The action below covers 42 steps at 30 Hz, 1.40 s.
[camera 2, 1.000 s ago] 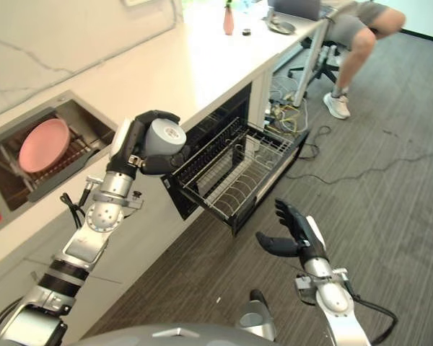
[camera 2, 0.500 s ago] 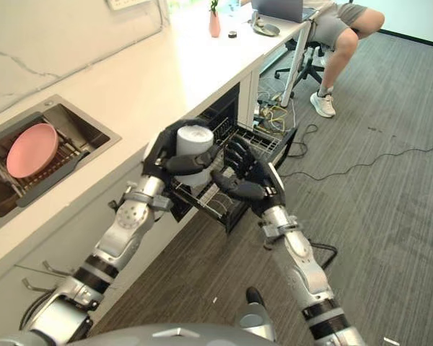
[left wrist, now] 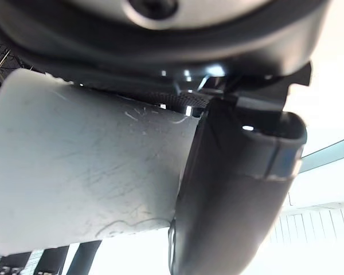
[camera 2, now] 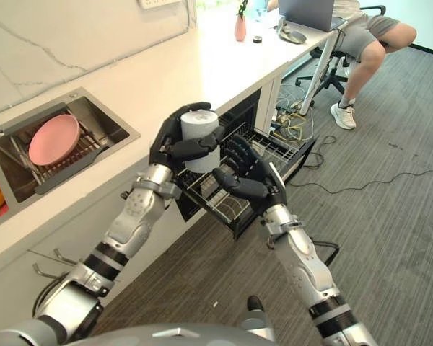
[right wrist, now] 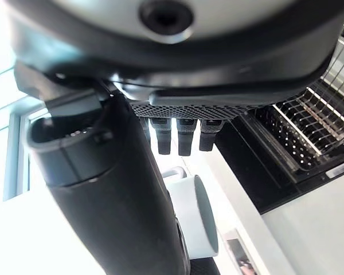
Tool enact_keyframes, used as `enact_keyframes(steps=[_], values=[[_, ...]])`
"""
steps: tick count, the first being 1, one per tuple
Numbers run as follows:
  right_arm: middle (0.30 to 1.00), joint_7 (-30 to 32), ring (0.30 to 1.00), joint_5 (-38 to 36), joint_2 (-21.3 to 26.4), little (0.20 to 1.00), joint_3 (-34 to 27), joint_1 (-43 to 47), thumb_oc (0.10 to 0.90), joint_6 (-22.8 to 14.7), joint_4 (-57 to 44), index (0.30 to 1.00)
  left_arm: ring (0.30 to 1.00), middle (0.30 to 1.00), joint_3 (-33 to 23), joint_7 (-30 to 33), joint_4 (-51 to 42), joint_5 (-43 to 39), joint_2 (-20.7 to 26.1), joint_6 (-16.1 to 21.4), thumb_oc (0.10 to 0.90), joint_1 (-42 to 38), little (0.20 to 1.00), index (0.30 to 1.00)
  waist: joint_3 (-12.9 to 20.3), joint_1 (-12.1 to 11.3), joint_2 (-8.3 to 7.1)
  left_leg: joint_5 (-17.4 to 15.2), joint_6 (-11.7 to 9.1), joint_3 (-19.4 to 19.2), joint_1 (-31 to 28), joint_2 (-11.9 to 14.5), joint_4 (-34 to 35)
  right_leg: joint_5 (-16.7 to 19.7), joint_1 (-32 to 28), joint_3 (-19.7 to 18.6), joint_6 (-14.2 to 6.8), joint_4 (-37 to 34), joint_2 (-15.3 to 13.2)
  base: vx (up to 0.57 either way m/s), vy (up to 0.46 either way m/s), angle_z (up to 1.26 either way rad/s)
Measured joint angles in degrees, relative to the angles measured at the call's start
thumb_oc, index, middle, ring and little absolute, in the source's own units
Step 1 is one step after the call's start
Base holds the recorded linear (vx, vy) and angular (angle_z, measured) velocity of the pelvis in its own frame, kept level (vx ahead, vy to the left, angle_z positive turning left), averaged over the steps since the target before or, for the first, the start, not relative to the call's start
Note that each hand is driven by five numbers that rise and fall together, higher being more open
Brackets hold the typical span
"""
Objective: Place the dishes in the dishwasher.
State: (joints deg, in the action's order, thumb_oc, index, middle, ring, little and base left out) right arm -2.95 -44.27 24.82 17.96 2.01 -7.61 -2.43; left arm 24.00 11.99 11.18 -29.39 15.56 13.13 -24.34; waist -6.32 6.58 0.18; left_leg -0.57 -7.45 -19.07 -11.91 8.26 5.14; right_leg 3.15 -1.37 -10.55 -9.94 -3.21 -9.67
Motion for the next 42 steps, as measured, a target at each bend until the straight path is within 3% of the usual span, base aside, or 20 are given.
enact_keyframes(steps=[5,13,25,32,34,42], values=[[0.9,1.52,0.9,10.45,0.27,0.9,-0.5,1.27,0.8,0.49,0.12,0.9,0.3,0.3,0.09,-0.75,-0.01,0.7,-0.17,-0.17,0.4,0.02,0.3,0.3,0.01,-0.08,-0.02,0.06,-0.09,0.86,-0.08,0.14,0.0,0.05,-0.77,0.85,0.08,-0.41,-0.02,-0.01,0.0,0.07],[0.9,4.33,0.9,7.58,-1.93,0.9,2.02,6.23,0.8,2.39,2.06,0.9,0.3,0.3,0.42,0.01,0.17,-0.44,-1.21,-1.13,0.4,0.0,0.3,0.3,0.09,-0.83,-0.16,0.07,-0.11,0.85,0.03,0.18,0.0,0.12,-0.76,0.87,0.17,-0.61,0.01,0.0,0.0,0.0],[0.9,5.12,0.9,3.22,-1.44,0.9,5.21,10.36,0.8,4.19,6.27,0.9,0.3,0.3,0.43,0.22,2.22,-5.02,-1.51,-2.08,0.4,-0.02,0.3,0.3,0.73,-2.51,-1.19,0.07,-0.12,1.33,0.5,0.24,0.0,0.18,-0.77,1.36,0.26,-0.95,-0.03,0.0,0.0,0.0],[0.9,4.84,0.9,3.37,2.71,0.9,7.17,13.02,0.8,6.56,6.89,0.9,0.3,0.3,0.58,0.19,2.7,-6.07,-1.35,-3.46,0.4,-0.09,0.3,0.3,0.82,-2.97,-1.34,0.11,-0.18,2.29,0.92,0.34,0.0,0.4,-1.62,2.56,0.5,-2.02,-0.2,0.0,0.0,0.08],[0.9,3.61,0.9,3.96,8.4,0.9,9.98,19.16,0.8,8.86,8.31,0.9,0.3,0.3,0.56,0.13,4.32,-6.12,-1.27,-3.61,0.4,-2.09,0.3,0.3,0.83,-3.22,-1.37,0.14,-0.23,2.74,1.22,0.4,0.0,0.4,-1.66,3.02,0.5,-2.13,-0.21,-0.01,0.008,0.08],[0.9,2.35,0.9,4.26,6.47,0.9,10.33,21.62,0.8,8.96,11.09,0.9,0.3,0.3,0.43,-0.78,4.5,-8.63,0.76,-4.47,0.4,-3.25,0.3,0.3,0.81,-2.94,-1.34,0.14,-0.23,2.79,1.41,0.38,0.0,0.4,-1.62,3.22,0.51,-2.32,-0.24,0.0,0.001,0.01]])
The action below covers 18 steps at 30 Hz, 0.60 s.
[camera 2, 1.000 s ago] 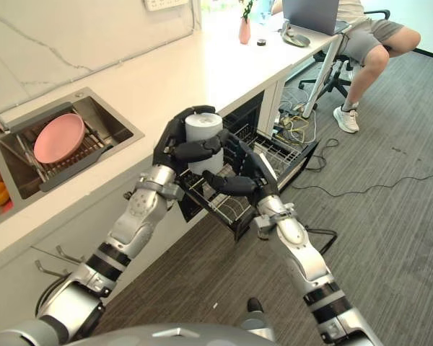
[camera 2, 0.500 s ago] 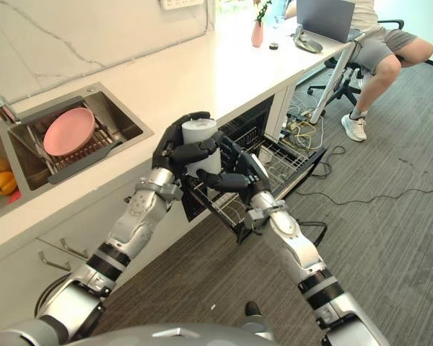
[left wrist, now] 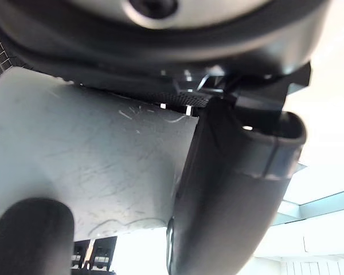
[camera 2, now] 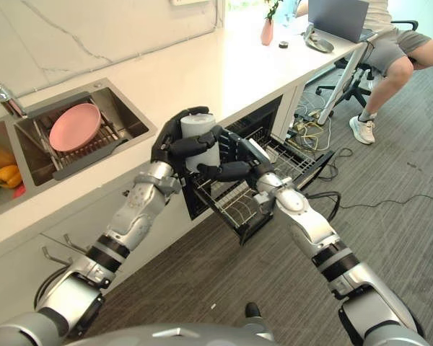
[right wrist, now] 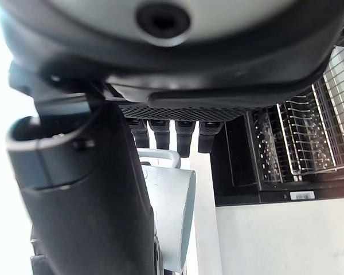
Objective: Place the dishes in the dishwasher.
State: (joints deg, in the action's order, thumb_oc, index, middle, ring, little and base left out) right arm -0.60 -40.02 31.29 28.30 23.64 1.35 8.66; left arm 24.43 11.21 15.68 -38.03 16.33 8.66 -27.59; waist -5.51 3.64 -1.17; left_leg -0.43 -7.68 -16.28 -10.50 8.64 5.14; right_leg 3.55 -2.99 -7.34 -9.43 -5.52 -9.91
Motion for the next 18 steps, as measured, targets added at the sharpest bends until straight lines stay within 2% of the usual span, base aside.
enact_keyframes(steps=[10,14,18], values=[[0.9,-2.89,0.9,0.5,0.68,0.9,-0.54,-0.01,0.8,0.12,1.0,0.9,0.3,0.3,0.56,-2.46,0.0,-4.93,0.81,-1.19,0.4,0.04,0.3,0.3,-0.03,-0.04,-0.04,0.01,-0.02,0.48,0.36,0.0,0.0,0.0,0.01,0.56,0.0,-0.01,-0.07,0.0,0.002,0.02],[0.9,-2.87,0.9,6.35,-0.66,0.9,-2.02,-0.01,0.8,0.72,1.34,0.9,0.3,0.3,0.54,-2.49,0.27,-5.35,0.99,-1.3,0.4,0.05,0.3,0.3,-0.03,0.02,-0.03,0.01,-0.02,0.48,0.38,-0.01,0.0,0.0,0.03,0.55,0.0,-0.01,-0.08,0.0,0.0,0.0],[0.9,-2.57,0.9,13.23,-4.17,0.9,-4.15,-0.02,0.8,0.77,1.87,0.9,0.3,0.3,-0.2,-2.46,0.27,-5.24,1.3,-1.33,0.4,0.09,0.3,0.3,-0.06,-0.02,0.01,0.02,-0.02,0.59,0.55,-0.04,0.0,0.0,0.15,0.61,0.0,-0.01,-0.1,0.0,0.0,0.0]])
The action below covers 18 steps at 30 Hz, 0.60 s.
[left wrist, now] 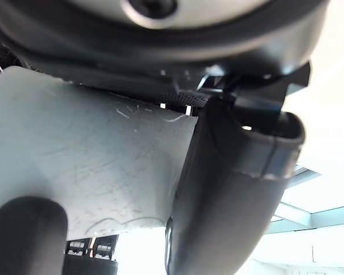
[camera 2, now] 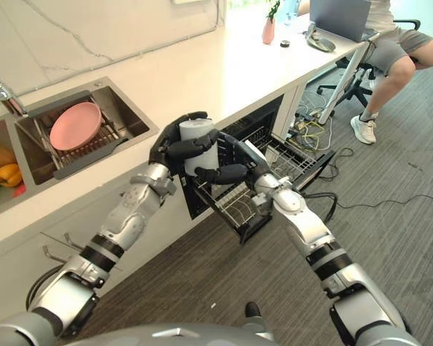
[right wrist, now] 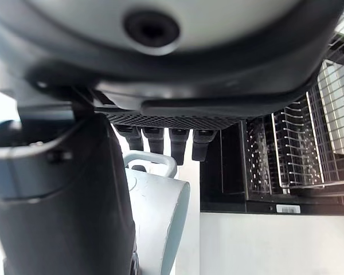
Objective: Place the dishes in the dishwasher.
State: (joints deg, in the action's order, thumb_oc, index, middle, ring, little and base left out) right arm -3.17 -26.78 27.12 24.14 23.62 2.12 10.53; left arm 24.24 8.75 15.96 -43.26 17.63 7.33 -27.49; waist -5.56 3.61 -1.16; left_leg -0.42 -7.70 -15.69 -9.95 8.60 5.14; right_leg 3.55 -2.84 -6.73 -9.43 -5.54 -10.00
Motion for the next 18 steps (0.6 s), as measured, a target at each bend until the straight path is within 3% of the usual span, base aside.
enact_keyframes(steps=[8,18], values=[[0.9,5.78,0.9,13.22,-5.92,0.9,0.07,-0.11,0.8,-2.33,0.39,0.9,0.3,0.3,-0.8,5.13,0.54,2.72,-0.03,0.02,0.4,0.06,0.3,0.3,-0.02,-0.45,0.03,0.05,-0.02,0.68,0.38,-0.11,-0.01,0.0,-0.07,0.68,0.0,-0.02,-0.2,-0.01,-0.005,0.04],[0.9,14.61,0.9,18.25,-10.97,0.9,4.29,-0.81,0.8,-3.91,2.15,0.9,0.3,0.3,-0.03,11.48,1.44,5.74,-1.93,0.42,0.4,0.11,0.3,0.3,-0.01,-0.67,0.06,0.06,0.0,1.04,0.41,-0.37,-0.01,0.0,-0.24,1.33,0.0,-0.01,-0.51,0.0,0.0,0.0]])
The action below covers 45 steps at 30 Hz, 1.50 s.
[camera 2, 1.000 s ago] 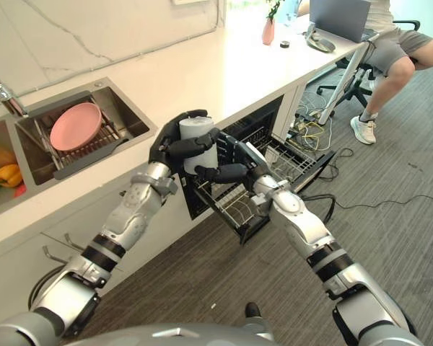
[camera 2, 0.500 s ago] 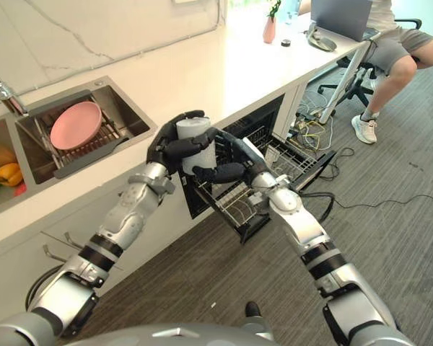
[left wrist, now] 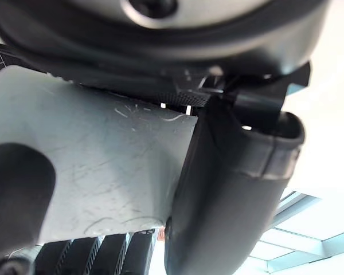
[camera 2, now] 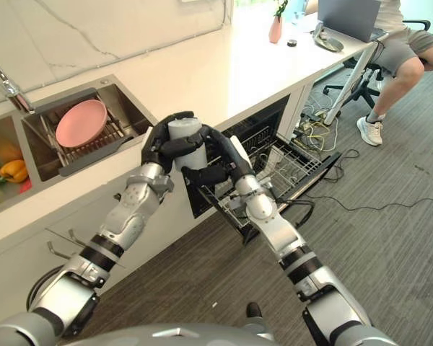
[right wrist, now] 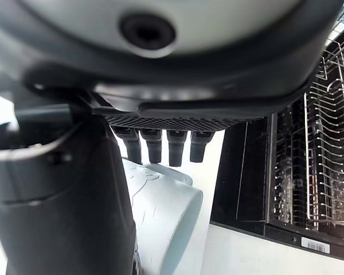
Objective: Place the dishes in the dishwasher.
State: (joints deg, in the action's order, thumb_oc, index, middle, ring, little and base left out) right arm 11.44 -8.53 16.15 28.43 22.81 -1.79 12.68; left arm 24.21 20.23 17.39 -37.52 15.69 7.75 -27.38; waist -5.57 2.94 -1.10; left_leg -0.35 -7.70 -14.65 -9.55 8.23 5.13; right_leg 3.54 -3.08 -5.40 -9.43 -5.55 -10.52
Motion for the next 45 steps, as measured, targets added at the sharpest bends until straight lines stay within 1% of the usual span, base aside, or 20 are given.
enact_keyframes(steps=[1,3,5,8,11,12,14,15,16,17,18,21,25,26,41,42,43,44,45], values=[[0.9,1.33,0.9,0.0,-0.95,0.9,1.09,-0.02,0.8,-0.26,0.96,0.9,0.3,0.3,0.51,1.59,0.42,-0.02,-0.57,0.05,0.4,0.19,0.3,0.3,0.0,-0.08,0.01,0.02,0.01,0.03,0.0,-0.07,0.0,0.0,-0.01,0.05,0.0,0.0,-0.07,0.0,0.0,0.0],[0.9,1.33,0.9,0.0,-0.95,0.9,1.09,-0.02,0.8,-0.26,0.96,0.9,0.3,0.3,0.51,1.59,0.42,-0.02,-0.57,0.05,0.4,0.19,0.3,0.3,0.0,-0.08,0.01,0.02,0.01,0.03,0.0,-0.07,0.0,0.0,-0.01,0.05,0.0,0.0,-0.07,0.0,0.0,0.0],[0.9,2.22,0.9,-0.73,-0.93,0.9,2.23,-0.31,0.8,-1.05,1.71,0.9,0.3,0.3,1.73,3.09,0.5,-0.02,-0.57,0.11,0.4,0.3,0.3,0.3,0.0,-0.62,0.02,0.03,0.01,0.14,0.0,-0.06,0.0,0.0,-0.08,0.18,0.0,0.0,-0.09,0.0,0.011,0.02],[0.9,2.42,0.9,-6.44,-1.87,0.9,2.59,-1.4,0.8,-2.63,3.05,0.9,0.3,0.3,2.77,3.56,0.5,-0.04,-0.57,0.17,0.4,0.36,0.3,0.3,0.04,-1.05,0.08,0.06,0.01,0.33,-0.02,-0.12,-0.01,0.0,-0.24,0.37,0.0,0.0,-0.16,-0.01,0.006,0.02],[0.9,2.37,0.9,-8.15,-2.16,0.9,2.66,-1.44,0.8,-2.74,3.46,0.9,0.3,0.3,3.12,3.59,0.5,-0.07,-0.58,0.17,0.4,0.39,0.3,0.3,0.04,-1.21,0.08,0.09,0.01,0.35,-0.02,-0.13,-0.01,0.0,-0.24,0.38,0.0,0.01,-0.18,0.0,0.0,0.0],[0.9,2.34,0.9,-12.06,-2.97,0.9,2.67,-1.46,0.8,-3.7,4.89,0.9,0.3,0.3,3.71,3.73,0.49,-0.08,-0.59,0.43,0.4,0.39,0.3,0.3,0.09,-1.23,0.12,0.11,0.0,0.39,-0.05,-0.13,0.0,0.0,-0.31,0.44,0.0,0.01,-0.19,0.0,0.0,0.0],[0.9,1.91,0.9,-14.09,-2.72,0.9,2.86,-1.66,0.8,-3.99,5.45,0.9,0.3,0.3,4.33,3.82,0.5,-0.08,-0.47,0.43,0.4,0.52,0.3,0.3,0.1,-1.27,0.16,0.12,0.0,0.4,-0.05,-0.18,0.0,0.0,-0.3,0.45,0.0,0.01,-0.24,0.0,0.0,0.0],[0.599,1.61,0.599,-14.09,-2.48,0.599,2.87,-1.66,0.599,-3.98,5.45,0.599,0.3,0.3,4.54,3.83,0.49,-0.08,-0.46,0.43,0.4,0.61,0.3,0.3,0.11,-1.27,0.16,0.12,0.0,0.41,-0.05,-0.18,0.0,0.0,-0.3,0.45,0.0,0.01,-0.24,0.0,0.0,0.0],[0.528,1.55,0.528,-14.08,-2.36,0.528,2.89,-1.67,0.552,-3.96,5.45,0.528,0.3,0.3,4.62,3.83,0.49,-0.08,-0.46,0.43,0.4,0.65,0.3,0.3,0.1,-1.25,0.16,0.12,0.0,0.41,-0.05,-0.18,0.0,0.0,-0.3,0.45,0.0,0.01,-0.23,0.0,0.0,0.0],[0.3,1.56,0.3,-14.06,-2.32,0.3,2.89,-1.67,0.4,-3.92,5.45,0.3,0.3,0.3,4.65,3.84,0.49,-0.08,-0.47,0.43,0.4,0.66,0.3,0.3,0.11,-1.23,0.16,0.13,0.0,0.41,-0.05,-0.18,-0.01,0.0,-0.3,0.45,0.0,0.01,-0.23,0.0,0.0,0.0],[0.3,1.72,0.3,-13.78,-2.28,0.3,2.87,-1.67,0.4,-3.87,5.45,0.3,0.3,0.3,4.67,3.96,0.49,-0.08,-0.5,0.43,0.4,0.66,0.3,0.3,0.11,-1.19,0.16,0.14,-0.01,0.4,-0.05,-0.17,-0.01,0.0,-0.3,0.45,0.0,0.01,-0.23,0.0,0.0,0.0],[0.3,2.49,0.3,-9.33,-1.85,0.3,2.86,-1.71,0.4,-3.41,5.48,0.3,0.3,0.3,4.97,4.37,0.49,-0.13,-0.67,0.45,0.4,0.67,0.3,0.3,0.11,-1.21,0.16,0.14,-0.01,0.41,-0.05,-0.2,0.0,0.0,-0.29,0.45,0.0,0.01,-0.24,0.0,0.0,0.0],[0.3,3.01,0.3,-8.79,-1.82,0.3,2.76,-2.52,0.4,-3.61,5.48,0.3,0.3,0.3,5.73,4.38,0.49,-0.21,-0.61,0.49,0.4,0.67,0.3,0.3,0.11,-1.17,0.16,0.14,-0.01,0.39,-0.05,-0.19,0.0,0.0,-0.29,0.45,0.0,0.01,-0.24,0.0,0.0,0.0],[0.3,3.37,0.3,-7.18,-1.7,0.3,2.55,-2.95,0.4,-3.6,5.49,0.3,0.3,0.3,6.17,4.38,0.49,-0.68,-0.58,0.48,0.4,0.71,0.3,0.3,0.1,-1.17,0.16,0.14,-0.01,0.39,-0.05,-0.19,0.0,0.0,-0.29,0.45,0.0,0.01,-0.24,0.0,0.0,0.0],[0.3,7.93,0.3,-4.65,-2.56,0.3,2.07,-3.63,0.4,-4.01,5.32,0.3,0.3,0.3,6.53,4.39,0.02,-0.74,-0.59,0.99,0.4,0.7,0.3,0.3,0.08,-0.1,0.2,0.14,-0.01,0.32,-0.08,-0.21,0.0,0.0,-0.27,0.42,0.0,0.01,-0.27,0.0,0.0,0.0],[0.3,8.08,0.3,-4.47,-2.56,0.3,2.06,-3.67,0.4,-4.03,5.29,0.3,0.512,0.512,6.54,4.39,-0.05,-0.74,-0.59,0.99,0.541,0.7,0.512,0.512,0.08,-0.06,0.21,0.14,-0.01,0.32,-0.08,-0.21,0.0,0.0,-0.27,0.42,0.0,0.01,-0.27,0.0,0.0,0.0],[0.3,9.26,0.3,-2.19,-2.45,0.3,2.05,-3.73,0.4,-4.05,5.23,0.3,0.794,0.794,6.63,4.38,-0.21,-1.02,-0.59,1.0,0.729,0.67,0.794,0.794,0.03,0.23,0.28,0.14,-0.01,0.37,-0.08,-0.22,0.0,0.0,-0.31,0.47,0.0,0.02,-0.3,0.0,0.0,0.0],[0.3,9.26,0.3,-2.19,-2.45,0.3,2.05,-3.73,0.4,-4.05,5.23,0.3,0.794,0.794,6.63,4.38,-0.21,-1.02,-0.59,1.0,0.729,0.67,0.794,0.794,0.03,0.23,0.28,0.14,-0.01,0.37,-0.08,-0.22,0.0,0.0,-0.31,0.47,0.0,0.02,-0.3,0.0,0.0,0.0],[0.3,9.66,0.3,-1.61,-2.43,0.3,2.02,-3.86,0.4,-4.11,5.09,0.3,0.778,0.778,6.72,4.34,-0.28,-1.31,-0.59,1.0,0.718,0.56,0.778,0.778,-0.01,0.3,0.35,0.14,-0.01,0.42,-0.09,-0.22,0.0,0.0,-0.38,0.52,0.0,0.02,-0.31,0.0,0.0,0.0]])
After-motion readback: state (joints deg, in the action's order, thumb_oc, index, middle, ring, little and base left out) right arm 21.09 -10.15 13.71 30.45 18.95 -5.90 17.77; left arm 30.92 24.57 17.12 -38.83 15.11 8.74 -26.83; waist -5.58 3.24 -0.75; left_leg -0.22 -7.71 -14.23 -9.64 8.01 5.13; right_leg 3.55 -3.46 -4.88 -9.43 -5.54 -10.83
